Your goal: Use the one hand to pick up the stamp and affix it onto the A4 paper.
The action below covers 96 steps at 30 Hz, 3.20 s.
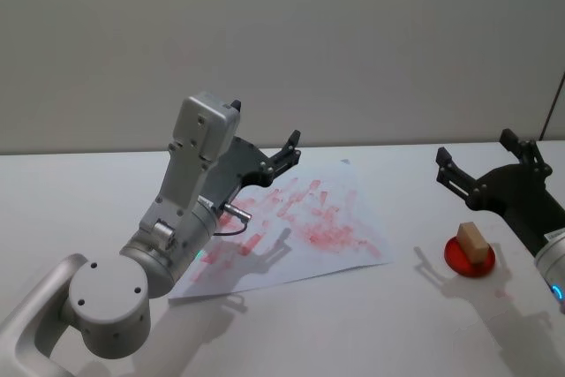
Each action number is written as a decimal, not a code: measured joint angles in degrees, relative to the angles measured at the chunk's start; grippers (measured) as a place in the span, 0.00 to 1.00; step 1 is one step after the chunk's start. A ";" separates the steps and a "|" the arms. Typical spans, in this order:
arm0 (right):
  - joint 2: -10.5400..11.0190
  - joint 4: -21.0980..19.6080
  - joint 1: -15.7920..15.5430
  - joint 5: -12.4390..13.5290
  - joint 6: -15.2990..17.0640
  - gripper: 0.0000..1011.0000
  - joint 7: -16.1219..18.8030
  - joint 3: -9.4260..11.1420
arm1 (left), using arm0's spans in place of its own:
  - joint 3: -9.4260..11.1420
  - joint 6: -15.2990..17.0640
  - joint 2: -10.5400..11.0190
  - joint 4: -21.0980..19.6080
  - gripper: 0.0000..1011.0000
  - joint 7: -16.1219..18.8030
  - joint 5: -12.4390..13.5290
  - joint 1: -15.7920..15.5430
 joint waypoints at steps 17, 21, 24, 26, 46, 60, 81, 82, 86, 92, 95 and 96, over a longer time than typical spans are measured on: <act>0.00 0.00 0.00 0.02 0.00 0.99 0.03 0.01 | 0.00 0.00 0.00 0.00 0.99 0.00 0.00 0.00; 0.00 0.00 0.01 0.03 0.00 0.99 0.03 0.01 | 0.00 0.00 0.00 0.00 0.99 0.00 0.00 0.00; 0.00 0.00 0.01 0.03 0.00 0.99 0.03 0.01 | 0.00 0.00 0.00 0.00 0.99 0.00 0.00 0.00; 0.00 0.00 0.01 0.03 0.00 0.99 0.03 0.01 | 0.00 0.00 0.00 0.00 0.99 0.00 0.00 0.00; 0.28 -0.48 -0.79 0.57 -0.06 0.99 0.00 0.11 | 0.00 0.00 0.00 0.00 0.99 0.00 0.00 0.00; 2.48 -5.79 -7.37 3.56 1.70 0.99 -3.97 0.50 | 0.00 0.00 0.00 0.00 0.99 0.00 0.00 0.00; 4.07 -5.79 -10.37 6.74 10.99 0.99 -7.77 1.97 | 0.00 0.00 0.00 0.00 0.99 0.00 0.00 0.00; 3.99 -5.44 -10.09 6.74 11.27 0.99 -7.53 1.97 | 0.00 0.00 0.00 0.00 0.99 0.00 0.00 0.00; 3.38 -3.00 -8.09 6.58 13.20 0.99 -5.55 1.97 | 0.00 0.00 0.00 0.00 0.99 0.00 0.00 0.00; 2.58 -0.09 -5.76 6.00 15.16 0.99 -3.59 1.81 | 0.00 0.00 0.00 0.00 0.99 0.00 0.00 0.00; 2.12 1.46 -4.49 5.61 16.16 0.99 -2.47 1.69 | 0.00 0.00 0.00 0.00 0.99 0.00 0.00 0.00; 2.02 1.82 -4.21 5.51 16.38 0.99 -2.33 1.66 | 0.00 0.00 0.00 0.00 0.99 0.00 0.00 0.00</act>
